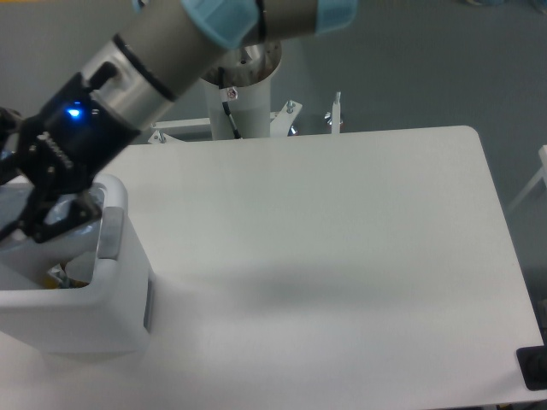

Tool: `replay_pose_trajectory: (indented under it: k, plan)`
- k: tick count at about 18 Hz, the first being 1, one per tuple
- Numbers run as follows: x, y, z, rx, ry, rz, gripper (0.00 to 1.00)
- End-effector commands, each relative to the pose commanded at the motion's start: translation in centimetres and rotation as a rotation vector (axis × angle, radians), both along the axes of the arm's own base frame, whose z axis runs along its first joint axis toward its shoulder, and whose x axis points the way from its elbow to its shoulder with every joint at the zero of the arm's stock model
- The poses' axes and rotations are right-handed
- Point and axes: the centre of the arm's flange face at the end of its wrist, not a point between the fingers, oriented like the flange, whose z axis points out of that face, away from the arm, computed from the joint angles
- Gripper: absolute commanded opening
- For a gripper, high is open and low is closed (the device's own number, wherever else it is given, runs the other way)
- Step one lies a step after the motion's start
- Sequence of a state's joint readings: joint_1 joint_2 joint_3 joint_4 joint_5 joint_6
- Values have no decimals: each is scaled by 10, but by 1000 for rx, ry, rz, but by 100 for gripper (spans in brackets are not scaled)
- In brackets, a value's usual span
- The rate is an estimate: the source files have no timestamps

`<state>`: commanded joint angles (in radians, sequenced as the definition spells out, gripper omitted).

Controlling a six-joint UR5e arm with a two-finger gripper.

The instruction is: Place the trash in the trash can

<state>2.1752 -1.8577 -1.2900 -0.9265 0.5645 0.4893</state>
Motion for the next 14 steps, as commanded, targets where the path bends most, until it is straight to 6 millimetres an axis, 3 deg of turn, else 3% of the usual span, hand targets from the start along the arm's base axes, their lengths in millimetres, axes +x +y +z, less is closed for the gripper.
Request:
replay_pose_trajectory:
  k: [2,3,11,14]
  plan:
    - [1,0,-5,-8,-5,-2,97]
    - [1,0,-8,-13,-9,-2,100]
    - [-9,-4,-32,-51,-33,14,100]
    - [-32,-11,-32,-53,-28,54,100]
